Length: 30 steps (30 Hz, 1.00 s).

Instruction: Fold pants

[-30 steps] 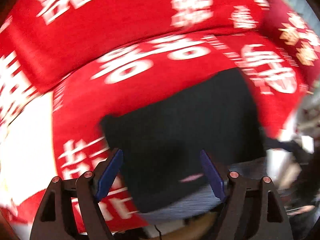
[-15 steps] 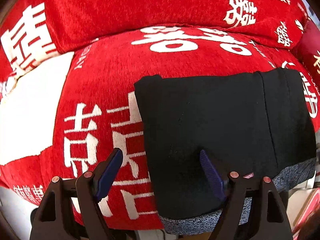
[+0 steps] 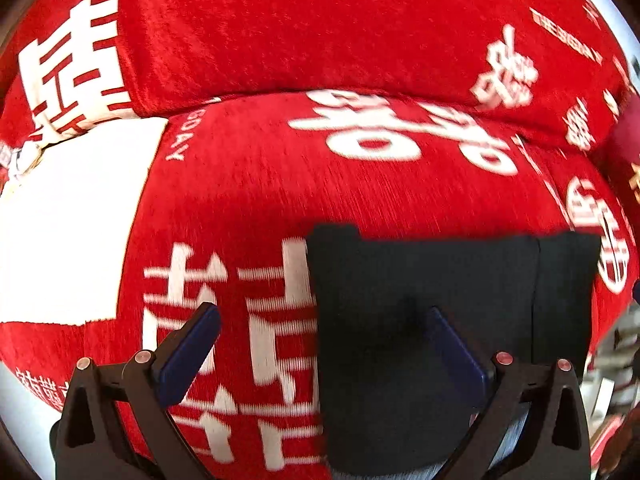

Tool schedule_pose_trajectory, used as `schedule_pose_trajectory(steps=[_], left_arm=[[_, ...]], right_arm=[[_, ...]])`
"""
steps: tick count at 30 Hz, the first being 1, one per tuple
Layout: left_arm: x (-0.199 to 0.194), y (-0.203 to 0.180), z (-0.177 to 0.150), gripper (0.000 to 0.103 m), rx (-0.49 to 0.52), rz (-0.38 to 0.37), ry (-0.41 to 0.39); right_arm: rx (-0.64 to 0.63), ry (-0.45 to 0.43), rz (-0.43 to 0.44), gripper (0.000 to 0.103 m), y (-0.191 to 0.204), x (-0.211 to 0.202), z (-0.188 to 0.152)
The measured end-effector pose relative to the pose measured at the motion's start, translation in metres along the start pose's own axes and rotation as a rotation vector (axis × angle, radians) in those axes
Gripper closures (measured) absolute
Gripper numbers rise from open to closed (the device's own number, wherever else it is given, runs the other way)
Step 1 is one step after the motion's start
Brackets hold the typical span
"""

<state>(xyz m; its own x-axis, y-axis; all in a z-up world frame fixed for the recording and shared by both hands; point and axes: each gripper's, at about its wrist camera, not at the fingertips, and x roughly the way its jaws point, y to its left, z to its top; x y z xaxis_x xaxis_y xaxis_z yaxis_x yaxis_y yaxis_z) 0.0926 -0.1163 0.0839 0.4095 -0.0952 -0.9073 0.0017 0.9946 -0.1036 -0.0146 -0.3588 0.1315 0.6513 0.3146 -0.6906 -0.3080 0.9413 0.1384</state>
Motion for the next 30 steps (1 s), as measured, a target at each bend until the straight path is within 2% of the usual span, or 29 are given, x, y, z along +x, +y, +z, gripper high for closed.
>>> schedule_pose_trajectory(steps=[2, 4, 5, 6, 7, 8, 9, 15, 18, 21, 24, 27, 28, 30], left_arm=[[0.011, 0.001, 0.012, 0.0, -0.026, 0.021, 0.011], [0.032, 0.004, 0.019, 0.0, -0.053, 0.064, 0.073], [0.044, 0.005, 0.02, 0.0, -0.061, 0.071, 0.11], [0.056, 0.008, 0.02, 0.0, -0.076, 0.065, 0.151], [0.061, 0.009, 0.019, 0.0, -0.09, 0.052, 0.159], [0.064, 0.01, 0.019, 0.0, -0.099, 0.035, 0.167], [0.066, 0.009, 0.019, 0.0, -0.1, 0.042, 0.171], [0.063, -0.007, 0.017, 0.0, -0.011, 0.093, 0.14], [0.035, 0.001, 0.01, 0.0, -0.008, 0.048, 0.103], [0.005, 0.003, -0.021, 0.0, 0.012, -0.051, 0.079], [-0.007, -0.011, -0.056, 0.0, 0.113, -0.063, 0.078], [0.0, -0.028, -0.094, 0.0, 0.228, -0.029, 0.09], [0.008, -0.03, -0.102, 0.0, 0.25, -0.02, 0.103], [0.013, -0.024, -0.104, 0.0, 0.21, -0.054, 0.128]], right_arm=[[-0.041, 0.034, 0.001, 0.004, 0.004, 0.026, 0.015], [-0.042, 0.094, -0.036, 0.004, -0.005, 0.065, 0.025], [-0.024, 0.133, -0.062, 0.004, -0.015, 0.086, 0.024], [0.028, 0.225, -0.083, 0.005, -0.029, 0.111, 0.02], [0.081, 0.288, -0.095, 0.004, -0.04, 0.128, 0.012], [0.101, 0.279, -0.107, 0.004, -0.046, 0.133, 0.007], [0.097, 0.252, -0.113, 0.0, -0.046, 0.132, 0.005], [0.11, 0.256, -0.13, 0.0, -0.048, 0.122, 0.002], [0.146, 0.183, -0.155, 0.0, -0.048, 0.087, -0.003], [0.092, 0.114, -0.186, 0.0, -0.024, 0.047, -0.022], [0.016, 0.145, -0.215, 0.0, 0.002, 0.034, -0.056], [-0.042, 0.244, -0.315, 0.0, 0.011, 0.047, -0.092], [-0.029, 0.275, -0.316, 0.0, 0.009, 0.053, -0.101], [0.014, 0.322, -0.337, 0.0, 0.001, 0.054, -0.112]])
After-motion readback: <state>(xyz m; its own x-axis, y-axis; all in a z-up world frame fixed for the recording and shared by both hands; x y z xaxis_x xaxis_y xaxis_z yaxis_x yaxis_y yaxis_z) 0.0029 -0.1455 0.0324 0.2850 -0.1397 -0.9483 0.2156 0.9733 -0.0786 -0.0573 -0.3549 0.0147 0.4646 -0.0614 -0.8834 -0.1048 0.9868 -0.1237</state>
